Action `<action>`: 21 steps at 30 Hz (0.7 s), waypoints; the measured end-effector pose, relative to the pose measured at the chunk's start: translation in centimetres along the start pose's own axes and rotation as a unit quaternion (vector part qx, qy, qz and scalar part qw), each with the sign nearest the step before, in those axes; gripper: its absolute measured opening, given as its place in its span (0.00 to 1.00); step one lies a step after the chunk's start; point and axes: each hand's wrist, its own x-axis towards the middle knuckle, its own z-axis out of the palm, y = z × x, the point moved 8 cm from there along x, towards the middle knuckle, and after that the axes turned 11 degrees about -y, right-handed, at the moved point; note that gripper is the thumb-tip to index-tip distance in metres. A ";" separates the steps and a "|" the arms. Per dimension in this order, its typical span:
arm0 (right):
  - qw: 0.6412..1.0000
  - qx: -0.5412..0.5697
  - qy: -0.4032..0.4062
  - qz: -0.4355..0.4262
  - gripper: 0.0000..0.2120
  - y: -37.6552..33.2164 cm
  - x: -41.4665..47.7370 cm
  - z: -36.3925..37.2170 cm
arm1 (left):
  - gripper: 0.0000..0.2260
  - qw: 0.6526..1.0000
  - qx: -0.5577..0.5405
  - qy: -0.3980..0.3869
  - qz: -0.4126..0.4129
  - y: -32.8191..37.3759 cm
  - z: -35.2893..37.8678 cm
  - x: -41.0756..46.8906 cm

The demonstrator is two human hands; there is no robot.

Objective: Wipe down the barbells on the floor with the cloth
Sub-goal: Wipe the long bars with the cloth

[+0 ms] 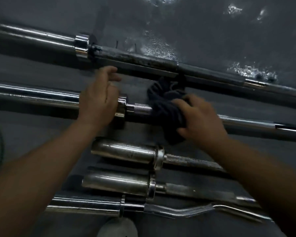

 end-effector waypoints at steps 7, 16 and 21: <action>0.999 0.052 -0.007 -0.011 0.36 -5.4 2.9 0.8 | 0.18 0.989 0.143 0.045 0.006 0.9 0.5 0.4; 0.992 -0.087 -0.077 -0.042 0.36 -1.3 1.8 0.9 | 0.14 0.973 0.223 -0.062 0.014 1.1 1.4 0.6; 0.960 -0.198 -0.196 -0.013 0.39 4.3 -0.4 0.8 | 0.34 0.905 0.348 -0.233 0.077 1.4 3.3 -2.8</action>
